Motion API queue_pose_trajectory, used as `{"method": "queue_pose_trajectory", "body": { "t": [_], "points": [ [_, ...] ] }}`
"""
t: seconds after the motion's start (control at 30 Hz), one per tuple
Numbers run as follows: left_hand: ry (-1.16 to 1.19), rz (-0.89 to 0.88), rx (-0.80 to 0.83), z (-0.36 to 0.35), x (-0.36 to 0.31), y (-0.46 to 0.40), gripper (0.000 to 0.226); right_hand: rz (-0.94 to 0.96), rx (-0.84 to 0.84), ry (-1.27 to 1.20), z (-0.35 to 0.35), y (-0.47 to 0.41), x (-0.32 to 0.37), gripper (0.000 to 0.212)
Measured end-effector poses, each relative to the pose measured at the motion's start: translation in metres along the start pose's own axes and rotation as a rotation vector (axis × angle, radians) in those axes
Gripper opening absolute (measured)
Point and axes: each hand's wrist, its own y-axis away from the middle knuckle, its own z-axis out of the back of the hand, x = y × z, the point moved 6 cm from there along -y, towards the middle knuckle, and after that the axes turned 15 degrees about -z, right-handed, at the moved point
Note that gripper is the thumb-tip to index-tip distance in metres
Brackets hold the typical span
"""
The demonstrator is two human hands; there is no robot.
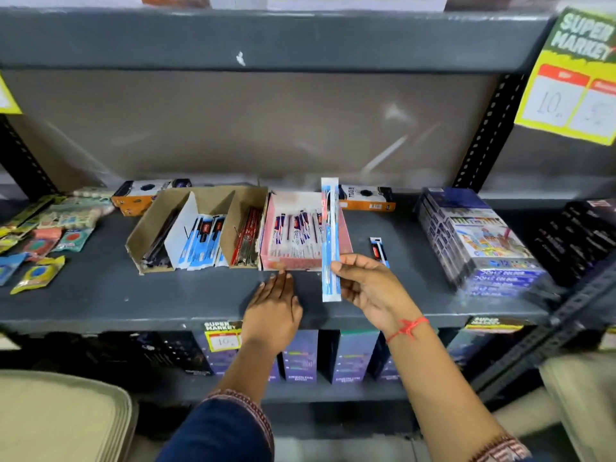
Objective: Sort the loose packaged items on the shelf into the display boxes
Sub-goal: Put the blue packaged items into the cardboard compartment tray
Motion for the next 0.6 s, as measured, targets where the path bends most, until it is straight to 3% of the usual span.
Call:
{"method": "queue_pose_trajectory", "body": {
  "t": [0.1, 0.6],
  "points": [
    [0.020, 0.007, 0.022, 0.003, -0.001, -0.001, 0.052, -0.005, 0.029, -0.009, -0.004, 0.005, -0.005, 0.019],
    [0.023, 0.006, 0.048, 0.002, -0.002, -0.001, 0.051, 0.019, 0.029, -0.043, 0.008, 0.017, -0.009, 0.020]
  ]
}}
